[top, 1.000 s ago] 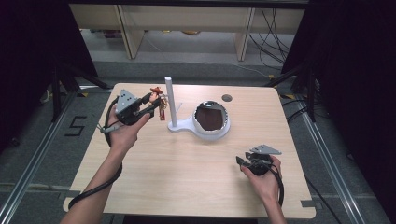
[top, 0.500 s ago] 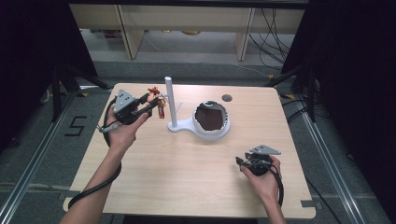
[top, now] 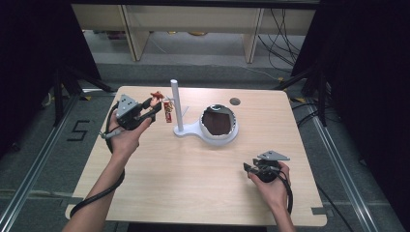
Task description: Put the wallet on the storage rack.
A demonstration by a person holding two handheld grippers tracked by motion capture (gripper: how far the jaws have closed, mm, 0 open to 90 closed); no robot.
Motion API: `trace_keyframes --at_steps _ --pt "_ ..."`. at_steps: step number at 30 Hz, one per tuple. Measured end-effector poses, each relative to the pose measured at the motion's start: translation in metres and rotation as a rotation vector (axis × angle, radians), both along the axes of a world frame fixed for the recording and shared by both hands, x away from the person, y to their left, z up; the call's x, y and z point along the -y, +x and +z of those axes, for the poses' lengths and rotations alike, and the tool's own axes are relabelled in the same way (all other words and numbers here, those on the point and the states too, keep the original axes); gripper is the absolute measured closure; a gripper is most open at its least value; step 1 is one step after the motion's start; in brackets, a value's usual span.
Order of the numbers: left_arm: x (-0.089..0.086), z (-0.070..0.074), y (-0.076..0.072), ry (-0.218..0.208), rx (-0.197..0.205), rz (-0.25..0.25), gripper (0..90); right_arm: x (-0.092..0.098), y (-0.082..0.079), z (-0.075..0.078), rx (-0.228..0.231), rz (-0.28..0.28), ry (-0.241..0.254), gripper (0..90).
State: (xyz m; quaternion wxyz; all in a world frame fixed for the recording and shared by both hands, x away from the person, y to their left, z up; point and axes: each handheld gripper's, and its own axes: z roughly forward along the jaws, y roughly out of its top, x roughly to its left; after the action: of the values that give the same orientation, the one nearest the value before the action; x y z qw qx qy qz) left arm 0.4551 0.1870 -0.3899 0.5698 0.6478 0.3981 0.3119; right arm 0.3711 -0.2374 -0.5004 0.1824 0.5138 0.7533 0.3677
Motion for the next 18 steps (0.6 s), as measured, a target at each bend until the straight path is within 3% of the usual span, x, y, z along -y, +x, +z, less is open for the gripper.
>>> trace_keyframes --at_steps 4,8,9,18 --pt "-0.001 -0.003 0.001 -0.001 -0.003 0.004 60.8 0.001 0.0 -0.002 0.021 0.011 -0.013 54.4" --pt "-0.002 -0.006 0.002 -0.001 -0.015 0.01 60.8 -0.001 -0.001 -0.001 -0.015 -0.006 0.016 54.3" --pt "-0.002 -0.008 0.002 0.002 -0.017 0.011 60.8 0.001 0.001 -0.001 0.013 0.012 -0.016 54.3" --pt "-0.002 -0.021 0.005 0.006 -0.049 0.017 60.7 0.0 -0.001 -0.001 -0.004 0.0 0.002 54.1"
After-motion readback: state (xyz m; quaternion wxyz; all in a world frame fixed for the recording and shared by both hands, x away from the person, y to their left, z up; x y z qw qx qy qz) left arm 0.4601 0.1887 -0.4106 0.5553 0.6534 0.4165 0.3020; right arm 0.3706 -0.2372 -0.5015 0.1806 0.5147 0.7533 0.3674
